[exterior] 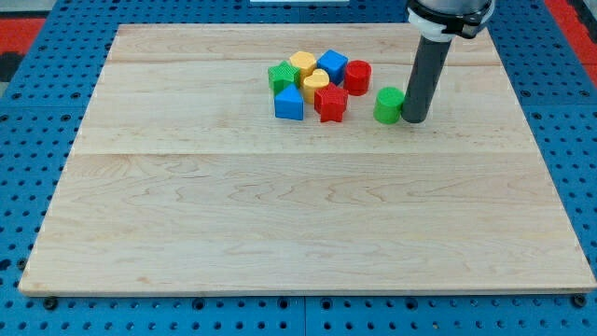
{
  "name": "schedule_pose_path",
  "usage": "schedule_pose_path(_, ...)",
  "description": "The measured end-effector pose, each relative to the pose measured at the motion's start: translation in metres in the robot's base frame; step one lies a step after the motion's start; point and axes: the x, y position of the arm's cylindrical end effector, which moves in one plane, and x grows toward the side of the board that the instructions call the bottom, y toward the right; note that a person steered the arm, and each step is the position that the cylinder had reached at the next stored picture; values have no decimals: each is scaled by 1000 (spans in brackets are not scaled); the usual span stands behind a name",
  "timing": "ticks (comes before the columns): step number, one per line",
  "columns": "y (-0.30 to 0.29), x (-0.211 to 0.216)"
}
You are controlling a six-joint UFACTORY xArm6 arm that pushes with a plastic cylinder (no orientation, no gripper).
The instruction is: Slide the green circle closer to the group of blocks
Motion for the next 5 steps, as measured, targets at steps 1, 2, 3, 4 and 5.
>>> schedule_pose_path(1,-1,-5)
schedule_pose_path(2,-3,-7)
schedule_pose_path(3,-9,-8)
schedule_pose_path(4,-22,-8)
schedule_pose_path(5,-33,-10)
